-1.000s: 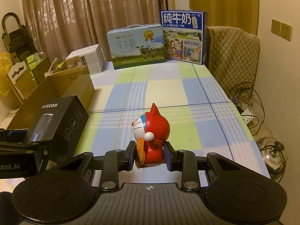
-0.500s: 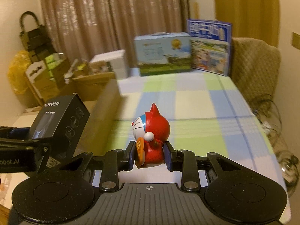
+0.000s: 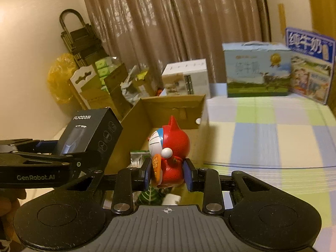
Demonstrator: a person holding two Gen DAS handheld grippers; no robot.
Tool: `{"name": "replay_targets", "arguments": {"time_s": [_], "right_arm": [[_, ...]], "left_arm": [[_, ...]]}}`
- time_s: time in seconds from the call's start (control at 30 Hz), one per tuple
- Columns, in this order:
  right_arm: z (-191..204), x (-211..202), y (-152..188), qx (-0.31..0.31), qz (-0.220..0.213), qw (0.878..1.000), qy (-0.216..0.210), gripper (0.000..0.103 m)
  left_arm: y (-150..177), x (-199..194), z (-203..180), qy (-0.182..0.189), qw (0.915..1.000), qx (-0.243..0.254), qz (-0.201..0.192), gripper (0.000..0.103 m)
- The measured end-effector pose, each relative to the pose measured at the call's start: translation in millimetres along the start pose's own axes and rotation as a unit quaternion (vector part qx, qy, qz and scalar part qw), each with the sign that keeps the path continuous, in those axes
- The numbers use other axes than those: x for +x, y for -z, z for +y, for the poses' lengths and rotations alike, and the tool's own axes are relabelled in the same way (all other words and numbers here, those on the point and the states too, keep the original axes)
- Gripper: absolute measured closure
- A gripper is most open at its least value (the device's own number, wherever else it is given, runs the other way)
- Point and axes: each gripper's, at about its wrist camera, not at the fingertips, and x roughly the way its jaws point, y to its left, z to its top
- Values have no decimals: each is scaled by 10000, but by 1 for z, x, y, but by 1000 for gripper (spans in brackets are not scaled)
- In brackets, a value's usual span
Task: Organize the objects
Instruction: 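Lift and carry the shaver box and red toy over the cardboard box, then release the shaver box with the left gripper while the right gripper drops the toy in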
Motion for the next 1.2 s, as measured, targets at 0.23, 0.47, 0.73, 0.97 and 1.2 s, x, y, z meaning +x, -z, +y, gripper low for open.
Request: {"name": "replay_targets", "arguments": {"time_s": [0.23,0.47,0.73,0.97,1.2], "right_arm": [[-9,51,-3,104,255,9996,-49,75],[-10,65,-7,154,202,9995,-169,43],[1,29,-1,128,41,9999,-81,33],[12,-19,37,-70,234,9990,373,26],[13,-50,85,-35,502,9971,578,25]], "left_arm": [[0,48,22,23,9999,-92,118,11],[13,58,31,-77,9996,-138,220,9],[24,31,34,-145,9993,-332,111,1],[38,-11,25,-222,9989,-399,67,1],[76,-49,8,-416,9983,-383,161,1]]}}
